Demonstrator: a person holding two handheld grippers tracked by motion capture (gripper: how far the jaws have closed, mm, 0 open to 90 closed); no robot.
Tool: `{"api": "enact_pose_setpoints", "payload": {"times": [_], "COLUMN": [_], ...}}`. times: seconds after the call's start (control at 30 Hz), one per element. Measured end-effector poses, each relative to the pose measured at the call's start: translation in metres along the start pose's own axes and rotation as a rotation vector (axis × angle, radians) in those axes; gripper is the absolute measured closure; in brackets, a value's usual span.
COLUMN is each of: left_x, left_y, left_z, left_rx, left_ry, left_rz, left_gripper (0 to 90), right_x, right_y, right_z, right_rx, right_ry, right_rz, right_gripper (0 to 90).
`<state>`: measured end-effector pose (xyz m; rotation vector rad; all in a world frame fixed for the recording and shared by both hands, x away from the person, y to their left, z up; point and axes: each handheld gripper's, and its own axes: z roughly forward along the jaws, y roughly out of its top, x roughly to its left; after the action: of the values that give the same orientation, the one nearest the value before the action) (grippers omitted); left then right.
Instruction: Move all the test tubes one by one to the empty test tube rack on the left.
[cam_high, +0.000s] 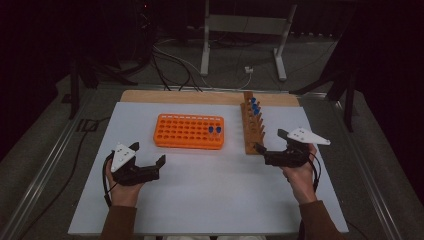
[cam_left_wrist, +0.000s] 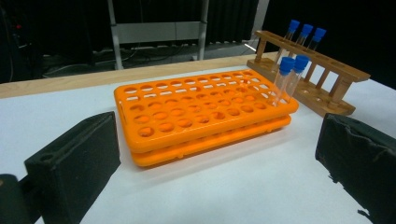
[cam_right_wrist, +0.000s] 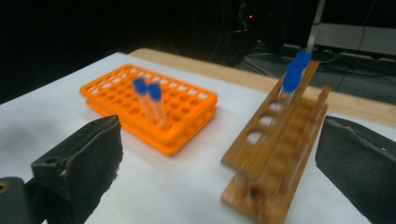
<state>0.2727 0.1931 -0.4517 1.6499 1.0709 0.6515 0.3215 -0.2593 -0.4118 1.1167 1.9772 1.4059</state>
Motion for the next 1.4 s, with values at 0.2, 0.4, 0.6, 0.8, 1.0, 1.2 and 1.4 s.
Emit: {"api": "enact_pose_setpoints", "payload": {"times": [0.2, 0.4, 0.6, 0.8, 1.0, 1.2, 1.4], "left_x": [-0.003, -0.006, -0.005, -0.006, -0.005, -0.002, -0.001], "left_y": [0.001, 0.002, 0.001, 0.001, 0.001, 0.001, -0.001], "left_z": [0.000, 0.001, 0.000, 0.001, 0.000, 0.000, 0.000], "left_rx": [-0.008, -0.013, -0.012, -0.009, -0.008, -0.016, -0.014], "left_ry": [-0.011, -0.014, -0.007, -0.007, -0.007, -0.008, -0.005], "left_rz": [-0.001, 0.005, 0.001, 0.004, 0.000, -0.013, -0.022], "left_gripper": [0.9, 0.9, 0.9, 0.9, 0.9, 0.9, 0.9], "right_x": [-0.007, -0.020, -0.035, -0.043, -0.054, -0.062, -0.060], "right_y": [0.025, 0.036, 0.038, 0.035, 0.027, 0.018, 0.013], "right_z": [0.014, 0.033, 0.060, 0.084, 0.104, 0.118, 0.130], "right_rx": [0.004, 0.009, 0.043, 0.073, 0.118, 0.154, 0.182], "right_ry": [-0.036, -0.082, -0.111, -0.128, -0.159, -0.169, -0.174], "right_rz": [-0.026, -0.010, 0.019, 0.051, 0.075, 0.096, 0.077], "right_gripper": [0.8, 5.5, 8.9, 23.2, 47.5, 59.9, 68.4]}}
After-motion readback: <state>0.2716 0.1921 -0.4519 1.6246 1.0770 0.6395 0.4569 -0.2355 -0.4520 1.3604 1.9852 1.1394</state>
